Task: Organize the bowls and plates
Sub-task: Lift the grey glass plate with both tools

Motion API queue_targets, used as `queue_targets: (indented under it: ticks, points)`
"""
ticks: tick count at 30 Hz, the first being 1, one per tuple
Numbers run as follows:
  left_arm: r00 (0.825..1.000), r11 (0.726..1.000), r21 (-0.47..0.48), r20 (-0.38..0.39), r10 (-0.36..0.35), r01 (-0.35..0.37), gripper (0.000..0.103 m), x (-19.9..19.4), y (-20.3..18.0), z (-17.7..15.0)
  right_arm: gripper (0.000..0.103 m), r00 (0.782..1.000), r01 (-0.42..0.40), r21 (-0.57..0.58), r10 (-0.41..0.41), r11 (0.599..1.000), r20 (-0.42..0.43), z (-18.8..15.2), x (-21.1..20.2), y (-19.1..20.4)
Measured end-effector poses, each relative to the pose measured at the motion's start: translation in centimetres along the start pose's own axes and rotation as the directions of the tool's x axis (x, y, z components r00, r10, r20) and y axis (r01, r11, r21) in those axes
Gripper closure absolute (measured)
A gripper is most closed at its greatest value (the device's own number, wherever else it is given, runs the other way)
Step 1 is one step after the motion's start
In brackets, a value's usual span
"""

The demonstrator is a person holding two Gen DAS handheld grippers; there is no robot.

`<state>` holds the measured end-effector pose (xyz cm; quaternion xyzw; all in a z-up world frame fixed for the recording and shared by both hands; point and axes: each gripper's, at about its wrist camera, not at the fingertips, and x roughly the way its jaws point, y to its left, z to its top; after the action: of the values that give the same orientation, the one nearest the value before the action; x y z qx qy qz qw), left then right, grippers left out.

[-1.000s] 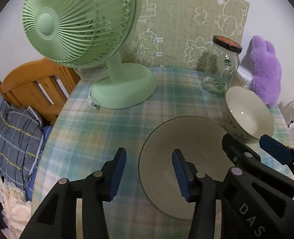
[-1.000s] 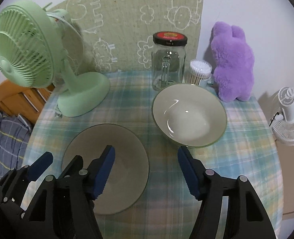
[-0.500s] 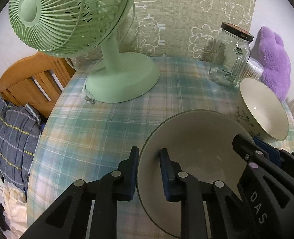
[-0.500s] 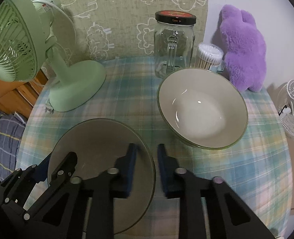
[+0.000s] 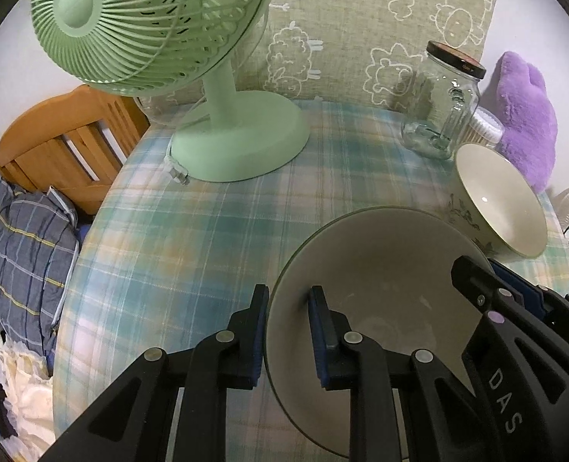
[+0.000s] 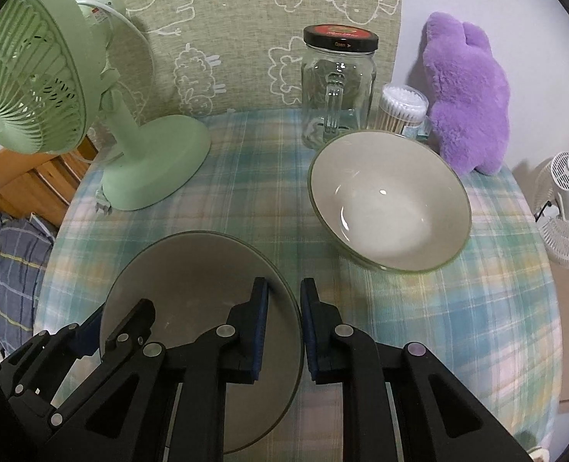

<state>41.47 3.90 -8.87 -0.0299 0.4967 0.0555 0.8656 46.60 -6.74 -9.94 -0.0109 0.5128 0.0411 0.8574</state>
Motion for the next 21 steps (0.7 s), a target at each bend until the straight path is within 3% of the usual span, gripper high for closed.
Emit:
queue_targets:
  ticks: [21]
  points:
    - [0.999, 1.000, -0.019, 0.042, 0.020, -0.019, 0.084, -9.0, -0.3, -3.8, 0.083, 0.999, -0.023, -0.009, 0.023, 1.000, 0.032, -3.5, -8.9, -0.6]
